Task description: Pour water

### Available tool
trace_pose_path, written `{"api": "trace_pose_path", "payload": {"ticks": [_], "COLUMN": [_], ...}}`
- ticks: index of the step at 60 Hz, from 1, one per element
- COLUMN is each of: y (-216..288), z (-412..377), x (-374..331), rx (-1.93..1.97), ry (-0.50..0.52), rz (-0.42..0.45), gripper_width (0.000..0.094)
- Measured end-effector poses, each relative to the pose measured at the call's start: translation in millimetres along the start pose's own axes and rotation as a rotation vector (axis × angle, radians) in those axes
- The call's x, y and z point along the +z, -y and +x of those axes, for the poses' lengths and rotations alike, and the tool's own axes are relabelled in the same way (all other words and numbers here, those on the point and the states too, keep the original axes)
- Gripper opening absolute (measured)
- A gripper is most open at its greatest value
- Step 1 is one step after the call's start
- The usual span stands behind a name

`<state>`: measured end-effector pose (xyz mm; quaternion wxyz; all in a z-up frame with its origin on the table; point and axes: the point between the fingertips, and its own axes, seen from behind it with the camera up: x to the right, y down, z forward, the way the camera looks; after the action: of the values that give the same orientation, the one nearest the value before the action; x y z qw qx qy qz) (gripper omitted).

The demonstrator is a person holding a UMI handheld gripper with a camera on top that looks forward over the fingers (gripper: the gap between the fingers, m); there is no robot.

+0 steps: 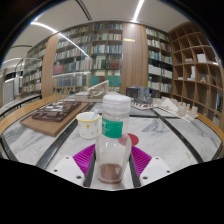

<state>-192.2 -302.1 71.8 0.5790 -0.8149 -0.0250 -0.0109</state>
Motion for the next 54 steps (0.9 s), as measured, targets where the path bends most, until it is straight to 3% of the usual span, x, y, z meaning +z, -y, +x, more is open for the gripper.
{"api": "trace_pose_path", "payload": {"ticks": [10, 18, 31, 39, 48, 54], "y": [2.1, 13.0, 70.6, 146.2, 244.1, 273.5], "z": [-1.4, 15.1, 130.5, 183.0, 161.9, 110.8], "x": [2.9, 0.5, 24.6, 52.0, 86.3, 105.7], "rx": [0.001, -0.022, -0.203, -0.536, -1.043, -1.378], "ry": [0.030, 0.006, -0.257, -0.410, -0.511, -0.533], "rz": [0.035, 0.038, 0.075, 0.133, 0.274, 0.347], "gripper_width": [0.0435, 0.0421, 0.0421, 0.0420, 0.0420, 0.0419]}}
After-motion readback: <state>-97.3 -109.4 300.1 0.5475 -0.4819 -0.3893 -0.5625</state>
